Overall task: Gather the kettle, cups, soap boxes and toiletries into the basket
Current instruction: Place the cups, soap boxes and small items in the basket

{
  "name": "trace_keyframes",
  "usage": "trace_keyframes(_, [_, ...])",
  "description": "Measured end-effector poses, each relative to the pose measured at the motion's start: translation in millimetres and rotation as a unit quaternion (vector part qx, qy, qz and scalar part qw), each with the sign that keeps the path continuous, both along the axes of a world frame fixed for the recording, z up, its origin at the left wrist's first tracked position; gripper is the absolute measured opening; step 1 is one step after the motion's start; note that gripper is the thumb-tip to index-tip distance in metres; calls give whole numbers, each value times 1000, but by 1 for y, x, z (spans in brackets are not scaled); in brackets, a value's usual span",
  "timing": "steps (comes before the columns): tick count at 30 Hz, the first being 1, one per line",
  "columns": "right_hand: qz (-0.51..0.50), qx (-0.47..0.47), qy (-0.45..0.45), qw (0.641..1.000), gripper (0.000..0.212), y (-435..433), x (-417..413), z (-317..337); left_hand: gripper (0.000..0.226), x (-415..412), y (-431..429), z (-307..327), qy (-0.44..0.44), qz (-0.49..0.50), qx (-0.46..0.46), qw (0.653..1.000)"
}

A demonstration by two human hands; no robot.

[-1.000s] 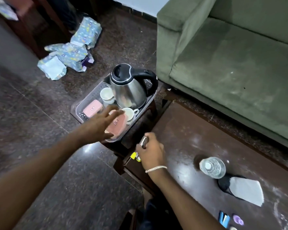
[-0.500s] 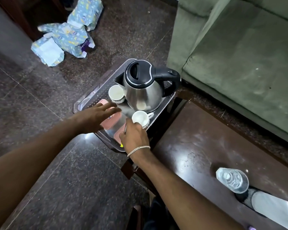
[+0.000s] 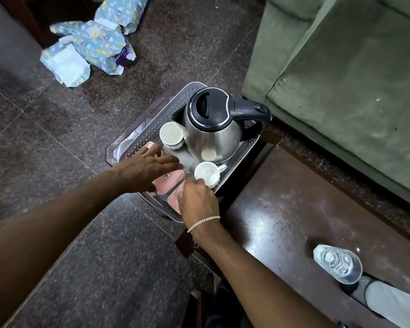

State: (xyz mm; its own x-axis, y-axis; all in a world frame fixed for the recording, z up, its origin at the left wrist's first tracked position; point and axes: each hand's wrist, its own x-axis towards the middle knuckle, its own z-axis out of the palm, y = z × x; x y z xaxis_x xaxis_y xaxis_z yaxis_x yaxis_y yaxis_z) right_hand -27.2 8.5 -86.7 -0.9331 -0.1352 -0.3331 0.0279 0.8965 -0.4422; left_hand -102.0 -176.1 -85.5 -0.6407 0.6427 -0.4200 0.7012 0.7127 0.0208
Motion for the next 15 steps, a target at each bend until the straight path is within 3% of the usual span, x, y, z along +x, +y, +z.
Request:
trace_keyframes(7, [12, 20, 15, 1000, 27, 3, 3, -5, 112, 0, 1, -3, -21, 16, -3, 1000])
trace_keyframes(15, [18, -25, 44, 999, 41, 23, 7, 3, 116, 7, -1, 8, -31, 42, 28, 998])
